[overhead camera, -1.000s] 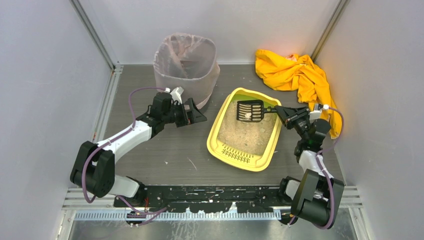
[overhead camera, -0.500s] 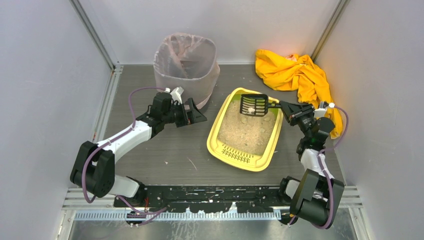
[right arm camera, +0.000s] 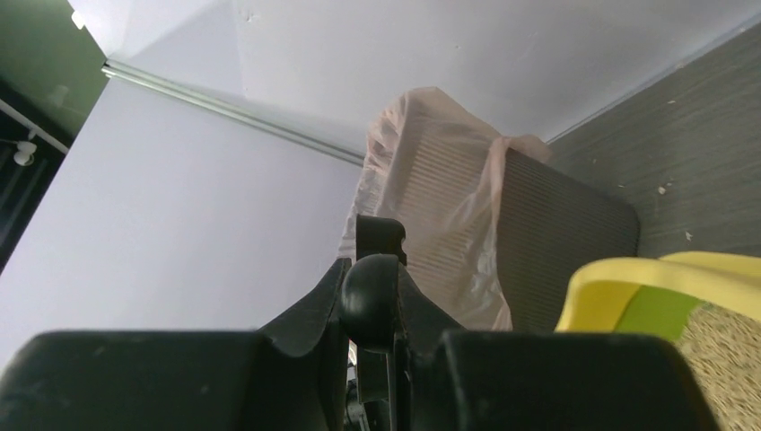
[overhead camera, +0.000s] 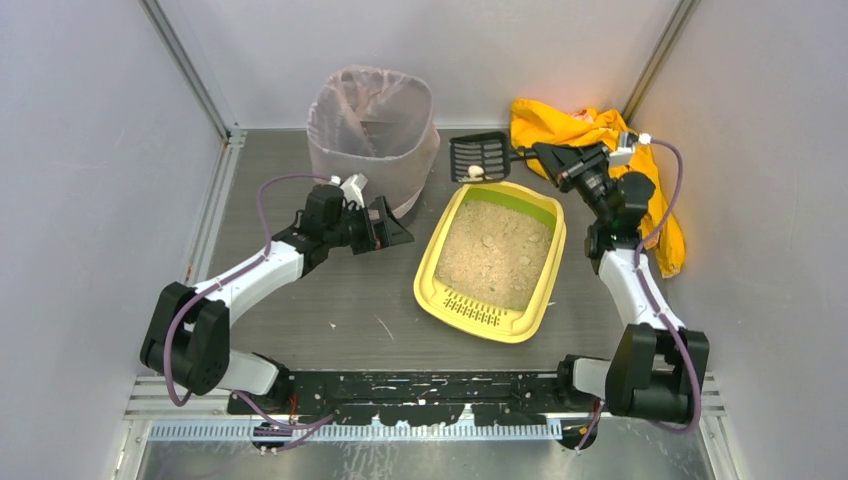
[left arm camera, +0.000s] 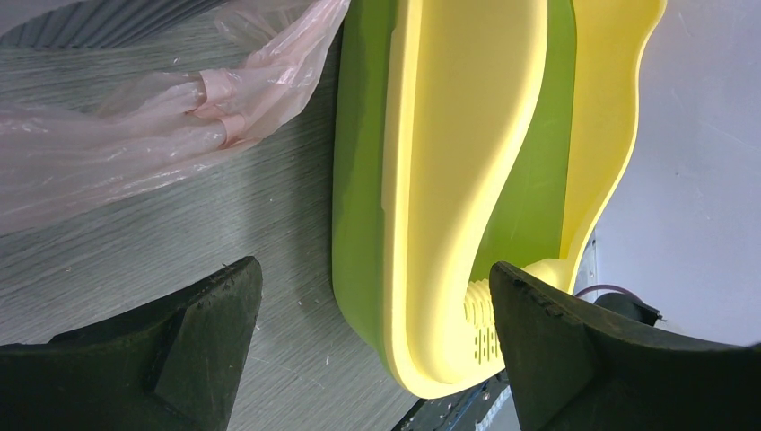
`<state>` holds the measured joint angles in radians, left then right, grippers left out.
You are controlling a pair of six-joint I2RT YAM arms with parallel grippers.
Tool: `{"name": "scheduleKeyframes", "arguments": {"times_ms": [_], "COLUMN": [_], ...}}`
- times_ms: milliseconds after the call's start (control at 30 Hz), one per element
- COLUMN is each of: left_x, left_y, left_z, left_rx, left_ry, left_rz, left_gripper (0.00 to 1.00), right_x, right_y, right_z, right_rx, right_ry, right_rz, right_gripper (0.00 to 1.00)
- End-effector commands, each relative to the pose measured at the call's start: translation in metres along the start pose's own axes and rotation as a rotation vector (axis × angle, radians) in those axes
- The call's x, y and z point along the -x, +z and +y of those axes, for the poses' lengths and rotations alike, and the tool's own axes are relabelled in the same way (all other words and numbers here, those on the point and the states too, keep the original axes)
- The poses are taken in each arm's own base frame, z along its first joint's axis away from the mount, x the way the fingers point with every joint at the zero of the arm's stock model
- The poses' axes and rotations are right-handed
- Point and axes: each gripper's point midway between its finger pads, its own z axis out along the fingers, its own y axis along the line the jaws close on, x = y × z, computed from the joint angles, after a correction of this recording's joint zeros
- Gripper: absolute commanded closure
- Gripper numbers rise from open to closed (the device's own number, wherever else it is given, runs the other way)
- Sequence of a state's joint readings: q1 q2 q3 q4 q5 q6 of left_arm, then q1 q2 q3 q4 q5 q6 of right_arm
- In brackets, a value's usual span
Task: Clean the litter box
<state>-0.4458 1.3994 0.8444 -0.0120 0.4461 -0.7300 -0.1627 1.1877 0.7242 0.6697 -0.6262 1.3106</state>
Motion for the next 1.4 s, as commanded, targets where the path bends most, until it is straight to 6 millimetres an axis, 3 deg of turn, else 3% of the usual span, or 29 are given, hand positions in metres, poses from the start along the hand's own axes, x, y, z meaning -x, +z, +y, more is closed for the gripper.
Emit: {"name": "scheduleKeyframes", "arguments": {"times_ms": [0,133,233,367,500,633,733,833,933,1367], "left_x": [0.009,0.009,0.010,0.010,0.011,0.013,0.012,0.013,0.013,0.011], "left_y": [-0.003,-0.004,-0.005,-0.005,-0.005,-0.006,-0.008,-0.010,-0.010,-0.003], "left_z": [-0.014,-0.014,-0.014,-0.014,-0.013,-0.013,-0.010,-0.009,-0.007,-0.003], "left_rx": [-0.044,-0.044,-0.039,-0.036,-0.029,-0.028,-0.010,0.003,0.011,0.018], "left_ry": [0.033,0.034,0.039,0.040,0.043,0.051,0.050,0.061,0.063,0.053], "left_rz": [-0.030,-0.030,-0.034,-0.035,-0.040,-0.047,-0.042,-0.050,-0.051,-0.034], "left_gripper": [0.04,0.04,0.04,0.04,0.04,0.04,0.04,0.04,0.03,0.03], "right_x": [0.011,0.012,0.005,-0.007,-0.025,-0.062,-0.092,-0.112,-0.129,-0.189], "right_y": [0.039,0.076,0.102,0.142,0.185,0.231,0.252,0.258,0.255,0.221], "right_z": [0.050,0.075,0.106,0.124,0.129,0.109,0.087,0.071,0.070,0.132], "right_rx": [0.098,0.151,0.226,0.269,0.287,0.246,0.157,0.076,0.049,-0.001], "right_ry": [-0.097,-0.113,-0.122,-0.128,-0.140,-0.174,-0.329,-0.510,-0.692,-1.290], "right_rz": [-0.030,-0.011,0.020,0.071,0.136,0.235,0.299,0.344,0.364,0.297], "right_gripper": [0.99,0.99,0.99,0.99,0.99,0.99,0.99,0.99,0.99,0.99]}}
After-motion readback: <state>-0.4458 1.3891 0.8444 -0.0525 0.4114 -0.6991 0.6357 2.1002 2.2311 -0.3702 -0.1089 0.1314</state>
